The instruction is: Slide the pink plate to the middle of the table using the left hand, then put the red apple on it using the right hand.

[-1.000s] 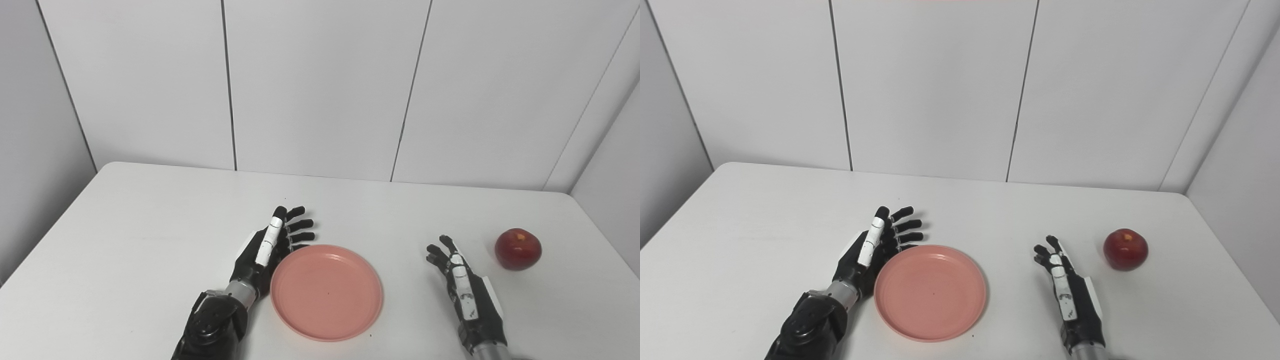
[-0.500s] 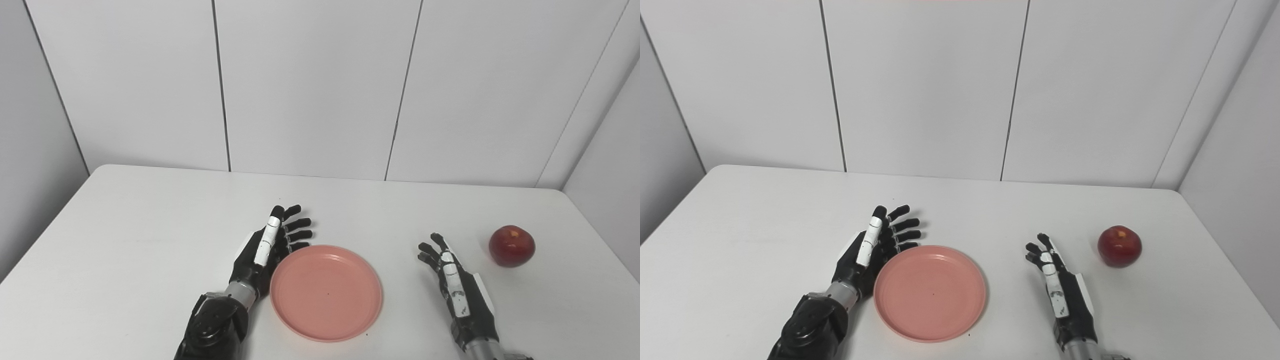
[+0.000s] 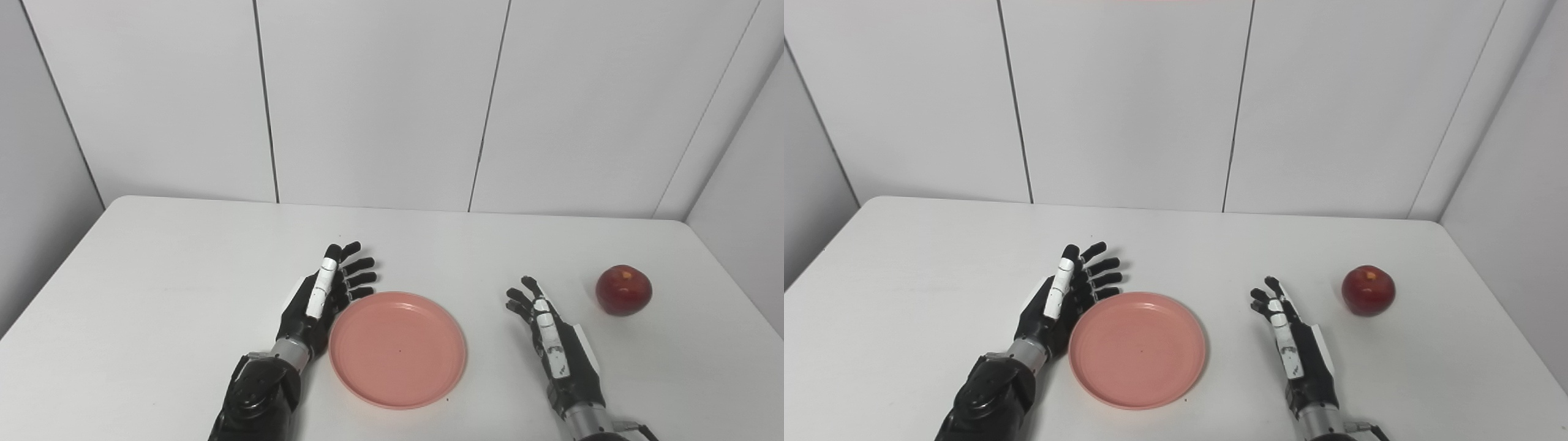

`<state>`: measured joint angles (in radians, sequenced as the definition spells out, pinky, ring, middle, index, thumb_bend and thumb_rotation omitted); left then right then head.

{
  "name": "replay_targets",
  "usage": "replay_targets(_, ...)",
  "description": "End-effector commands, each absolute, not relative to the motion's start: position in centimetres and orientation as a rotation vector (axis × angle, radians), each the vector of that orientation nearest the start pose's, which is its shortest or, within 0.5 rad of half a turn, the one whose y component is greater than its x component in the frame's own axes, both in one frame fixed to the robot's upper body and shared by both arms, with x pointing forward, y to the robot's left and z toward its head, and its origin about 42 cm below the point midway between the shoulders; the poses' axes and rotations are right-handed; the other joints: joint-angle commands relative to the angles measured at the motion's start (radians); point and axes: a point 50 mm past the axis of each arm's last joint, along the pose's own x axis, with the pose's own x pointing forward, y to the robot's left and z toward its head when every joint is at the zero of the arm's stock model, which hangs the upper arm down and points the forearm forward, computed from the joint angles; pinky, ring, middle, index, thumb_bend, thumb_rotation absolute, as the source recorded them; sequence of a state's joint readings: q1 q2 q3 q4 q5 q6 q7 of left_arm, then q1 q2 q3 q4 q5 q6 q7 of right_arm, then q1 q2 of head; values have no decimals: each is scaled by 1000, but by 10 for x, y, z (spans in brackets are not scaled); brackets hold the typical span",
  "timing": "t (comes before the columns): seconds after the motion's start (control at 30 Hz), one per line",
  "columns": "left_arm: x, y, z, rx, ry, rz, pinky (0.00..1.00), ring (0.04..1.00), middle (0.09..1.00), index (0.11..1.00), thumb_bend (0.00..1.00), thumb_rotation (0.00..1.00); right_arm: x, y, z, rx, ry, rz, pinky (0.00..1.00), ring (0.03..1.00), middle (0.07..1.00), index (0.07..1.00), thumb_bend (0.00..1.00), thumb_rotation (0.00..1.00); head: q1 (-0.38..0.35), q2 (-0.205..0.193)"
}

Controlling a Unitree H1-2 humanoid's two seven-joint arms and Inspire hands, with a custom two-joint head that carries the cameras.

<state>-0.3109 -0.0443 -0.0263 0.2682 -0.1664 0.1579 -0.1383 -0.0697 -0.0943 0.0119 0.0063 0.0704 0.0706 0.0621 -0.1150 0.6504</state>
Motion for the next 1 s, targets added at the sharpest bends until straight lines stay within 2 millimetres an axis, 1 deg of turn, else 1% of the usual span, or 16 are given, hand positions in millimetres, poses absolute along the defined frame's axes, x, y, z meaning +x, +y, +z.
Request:
replay_targets(0.0, 375, 160, 102, -175, 170, -252, 726, 764, 809, 867, 757, 931, 308, -209, 108, -2, 44, 147, 1000, 872, 866, 942, 863, 1000, -60, -2)
replay_targets(0.13, 377, 174, 101, -165, 170, -244, 719, 765, 817, 864, 736, 941, 312, -195, 107, 17, 47, 155, 1000, 883, 869, 948, 905, 1000, -177, -15)
replay_targets(0.17, 378, 178, 101, -162, 172, -241, 721, 769, 818, 865, 730, 946, 312, -191, 107, 19, 47, 159, 1000, 886, 870, 948, 910, 1000, -191, -19)
replay_targets(0.2, 378, 182, 100, -159, 173, -238, 728, 771, 818, 865, 725, 947, 313, -187, 107, 18, 47, 161, 1000, 886, 868, 948, 914, 1000, -225, -29)
replay_targets(0.23, 378, 185, 99, -158, 174, -237, 731, 771, 818, 865, 724, 947, 313, -184, 106, 16, 47, 162, 1000, 885, 866, 948, 916, 1000, -232, -31)
replay_targets(0.27, 379, 189, 98, -157, 175, -236, 734, 773, 817, 867, 721, 948, 314, -180, 105, 9, 47, 164, 1000, 883, 866, 948, 913, 1000, -269, -42)
replay_targets(0.3, 379, 191, 98, -156, 175, -236, 737, 775, 813, 871, 715, 947, 315, -178, 104, 4, 47, 166, 1000, 880, 866, 949, 905, 1000, -269, -42)
replay_targets(0.33, 379, 194, 96, -158, 174, -237, 738, 775, 813, 872, 715, 947, 316, -175, 103, 0, 46, 166, 1000, 880, 866, 949, 904, 1000, -295, -53)
replay_targets(0.4, 380, 199, 93, -162, 171, -237, 756, 788, 816, 881, 711, 945, 316, -170, 101, -2, 45, 167, 1000, 875, 867, 951, 894, 1000, -313, -62)
replay_targets(0.5, 381, 202, 89, -171, 167, -238, 754, 795, 826, 880, 708, 936, 317, -166, 100, -7, 41, 166, 1000, 863, 869, 952, 895, 1000, -318, -69)
replay_targets(0.53, 381, 203, 88, -170, 166, -238, 754, 796, 828, 880, 709, 933, 318, -165, 99, -10, 40, 166, 1000, 861, 869, 952, 898, 1000, -321, -77)
replay_targets(0.63, 381, 204, 86, -160, 164, -237, 750, 786, 824, 876, 721, 930, 318, -164, 97, -14, 37, 165, 1000, 861, 867, 952, 893, 1000, -321, -77)
replay_targets(0.67, 381, 204, 86, -159, 167, -235, 749, 784, 823, 875, 722, 930, 319, -164, 97, -13, 38, 162, 1000, 860, 867, 952, 891, 1000, -320, -85)
replay_targets(0.73, 380, 204, 86, -161, 171, -232, 757, 784, 828, 873, 731, 925, 319, -164, 96, -14, 39, 159, 1000, 858, 863, 951, 883, 1000, -317, -85)
replay_targets(0.93, 379, 202, 84, -147, 172, -237, 763, 787, 831, 872, 716, 931, 317, -168, 95, -14, 36, 159, 1000, 857, 864, 950, 869, 1000, -305, -89)
replay_targets(0.97, 379, 202, 84, -144, 171, -237, 757, 785, 827, 870, 713, 928, 316, -168, 95, -17, 33, 160, 1000, 858, 865, 951, 854, 1000, -305, -89)
